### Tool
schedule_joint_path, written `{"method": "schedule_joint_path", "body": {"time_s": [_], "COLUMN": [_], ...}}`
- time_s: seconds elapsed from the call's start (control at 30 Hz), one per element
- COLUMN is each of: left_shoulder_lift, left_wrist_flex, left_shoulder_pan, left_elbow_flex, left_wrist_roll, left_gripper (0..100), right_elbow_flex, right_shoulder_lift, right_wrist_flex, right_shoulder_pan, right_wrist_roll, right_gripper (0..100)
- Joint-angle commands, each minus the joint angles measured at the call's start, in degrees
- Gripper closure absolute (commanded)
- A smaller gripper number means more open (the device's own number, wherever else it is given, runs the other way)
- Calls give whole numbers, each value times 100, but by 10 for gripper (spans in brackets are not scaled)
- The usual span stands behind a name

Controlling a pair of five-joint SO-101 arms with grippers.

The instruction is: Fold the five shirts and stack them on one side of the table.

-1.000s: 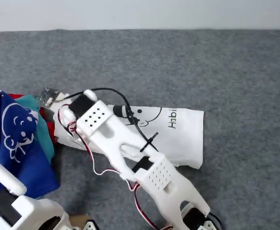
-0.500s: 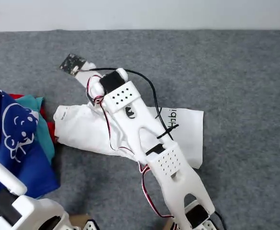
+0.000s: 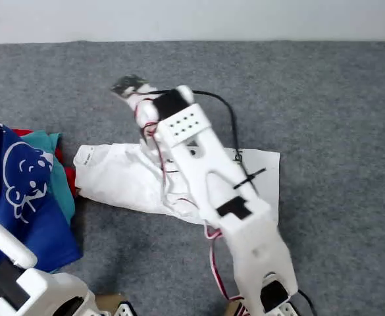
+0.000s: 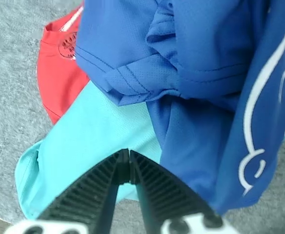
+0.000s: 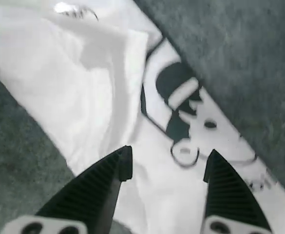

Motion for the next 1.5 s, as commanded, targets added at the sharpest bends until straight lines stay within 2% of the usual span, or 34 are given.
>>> {"method": "schedule_joint_path", "body": {"time_s": [0.0,0.2,0.43,0.97,1.3,1.47], "left_shoulder_lift": [-281,-281,-281,-273,-220,-220], "left_wrist_flex": [141,176,176,176,149,149], "left_shoulder_pan": [9,26,9,18,35,35], "left_elbow_flex": [-13,-4,224,330,330,330], "left_wrist_roll": [-44,-35,-53,-413,-413,-413], "left_gripper": [994,994,994,994,994,994], "right_elbow_flex": [1169,2066,2391,2382,2382,2365], "right_shoulder_lift": [-1218,-1903,-1640,-374,259,620], "right_wrist_flex": [251,242,224,-488,-875,-910], "right_shoulder_pan": [418,1051,1824,2905,3196,3116], "right_wrist_roll": [-290,-1108,-1776,-1820,-1829,-1829], "right_gripper": [749,747,747,746,747,752]}}
